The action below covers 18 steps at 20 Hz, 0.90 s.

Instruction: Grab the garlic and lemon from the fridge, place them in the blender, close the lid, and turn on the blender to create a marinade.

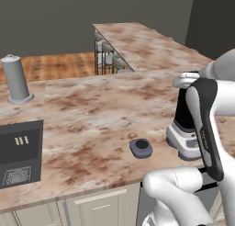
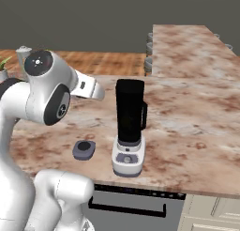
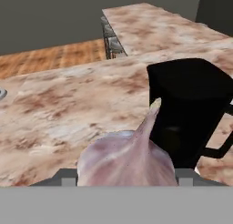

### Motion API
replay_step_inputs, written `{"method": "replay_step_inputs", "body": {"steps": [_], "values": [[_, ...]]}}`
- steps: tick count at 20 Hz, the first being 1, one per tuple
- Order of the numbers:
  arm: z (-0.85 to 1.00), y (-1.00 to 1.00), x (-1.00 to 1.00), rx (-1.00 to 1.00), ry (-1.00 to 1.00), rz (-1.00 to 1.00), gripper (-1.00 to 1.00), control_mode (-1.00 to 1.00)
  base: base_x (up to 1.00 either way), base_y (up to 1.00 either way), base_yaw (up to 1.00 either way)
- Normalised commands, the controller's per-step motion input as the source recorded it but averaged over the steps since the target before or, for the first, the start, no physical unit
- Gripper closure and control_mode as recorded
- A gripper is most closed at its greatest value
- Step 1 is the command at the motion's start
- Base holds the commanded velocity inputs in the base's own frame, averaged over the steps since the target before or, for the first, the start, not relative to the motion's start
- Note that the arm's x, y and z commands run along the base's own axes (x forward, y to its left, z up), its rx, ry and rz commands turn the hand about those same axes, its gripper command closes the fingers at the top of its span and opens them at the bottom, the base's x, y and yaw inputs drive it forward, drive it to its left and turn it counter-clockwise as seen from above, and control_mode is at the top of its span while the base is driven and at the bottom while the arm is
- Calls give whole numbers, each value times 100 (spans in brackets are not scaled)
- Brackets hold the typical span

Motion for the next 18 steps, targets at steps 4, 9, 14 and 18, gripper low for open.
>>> {"method": "replay_step_inputs", "body": {"steps": [4,9,14,18], "values": [[17,-70,59,0,9,-3,100,-100,0,0,0],[0,-81,55,1,15,0,100,-100,0,0,0],[0,-64,63,1,10,0,100,-100,0,0,0],[-33,-9,85,0,18,0,100,-100,0,0,0]]}}
